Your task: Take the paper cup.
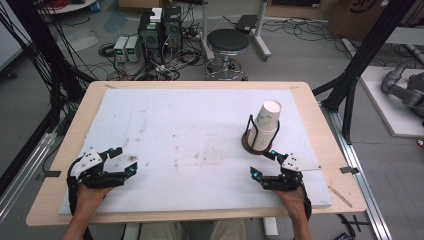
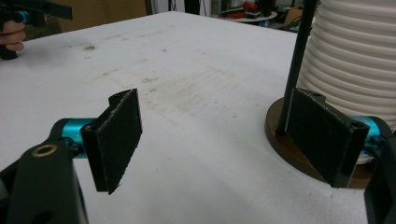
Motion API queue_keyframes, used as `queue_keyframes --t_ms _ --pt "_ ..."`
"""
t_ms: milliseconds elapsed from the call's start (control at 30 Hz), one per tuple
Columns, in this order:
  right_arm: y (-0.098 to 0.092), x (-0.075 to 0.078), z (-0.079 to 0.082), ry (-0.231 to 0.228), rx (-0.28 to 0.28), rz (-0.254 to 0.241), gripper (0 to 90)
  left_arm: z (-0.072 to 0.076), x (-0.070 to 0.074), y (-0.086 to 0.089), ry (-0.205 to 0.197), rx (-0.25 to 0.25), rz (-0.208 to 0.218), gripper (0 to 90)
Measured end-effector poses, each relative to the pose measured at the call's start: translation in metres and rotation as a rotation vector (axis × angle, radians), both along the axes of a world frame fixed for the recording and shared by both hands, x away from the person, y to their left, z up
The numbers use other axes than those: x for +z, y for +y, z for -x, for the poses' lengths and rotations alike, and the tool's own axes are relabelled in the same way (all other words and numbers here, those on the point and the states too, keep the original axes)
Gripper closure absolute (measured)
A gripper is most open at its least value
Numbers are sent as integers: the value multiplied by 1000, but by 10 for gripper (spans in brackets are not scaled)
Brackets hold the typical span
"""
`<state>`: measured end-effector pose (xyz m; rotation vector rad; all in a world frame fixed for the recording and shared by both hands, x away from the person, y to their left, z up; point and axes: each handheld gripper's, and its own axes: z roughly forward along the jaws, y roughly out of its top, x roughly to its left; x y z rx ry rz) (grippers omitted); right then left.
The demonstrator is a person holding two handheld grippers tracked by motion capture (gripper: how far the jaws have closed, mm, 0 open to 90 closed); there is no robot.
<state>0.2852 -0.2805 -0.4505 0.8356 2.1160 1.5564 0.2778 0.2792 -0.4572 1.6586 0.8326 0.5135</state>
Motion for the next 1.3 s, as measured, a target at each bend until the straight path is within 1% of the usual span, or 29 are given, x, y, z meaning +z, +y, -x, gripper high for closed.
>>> queue_keyframes --t_ms 33,67,133,167,233,267,300,400,433,467,500,533,600,633,733,800,867,933,967,1133,1300 --pt "0 1 1 5 1 1 189 0 0 0 1 1 0 146" --pt "-1 2 0 -3 9 -5 189 0 0 0 2 0 -1 146" --pt "-2 4 1 5 9 -8 189 0 0 0 5 1 -2 146" --pt "-5 10 2 12 13 -16 189 -1 0 0 6 -1 -4 146" --pt "-7 14 2 12 19 -14 189 0 0 -1 5 2 -3 146" --pt "-7 14 2 12 19 -14 189 0 0 -1 5 2 -3 146" --pt "-11 21 3 4 28 -9 189 0 0 -1 5 3 -3 145" --pt "-15 26 4 4 27 -4 189 0 0 -1 4 3 -4 146" --pt "-17 30 5 -6 30 -1 189 0 0 -1 3 4 -7 146" --pt "-17 30 5 -6 30 -1 189 0 0 -1 3 4 -7 146" --pt "-22 37 6 -14 27 7 189 0 0 -1 3 4 -8 146" --pt "-24 39 7 -10 23 6 189 0 0 -1 3 4 -10 145" --pt "-27 44 7 -19 23 7 184 0 0 -1 3 5 -9 145" --pt "-29 47 7 -15 21 4 184 0 0 -1 3 6 -11 145" --pt "-33 56 5 -23 21 6 184 -1 0 -1 5 5 -10 146" --pt "-36 63 2 -27 23 8 181 -1 0 -1 5 6 -9 146" --pt "-40 73 0 -23 24 4 171 -1 0 -1 5 3 -11 146" --pt "-44 82 -4 -28 27 2 164 0 0 -1 3 5 -13 146" --pt "-47 87 -6 -25 24 4 153 0 0 -1 3 5 -13 146" --pt "-55 112 -14 -42 10 9 153 0 0 -1 2 5 -10 146" --pt "-57 134 -24 -47 6 35 153 0 0 -2 0 6 -19 146"
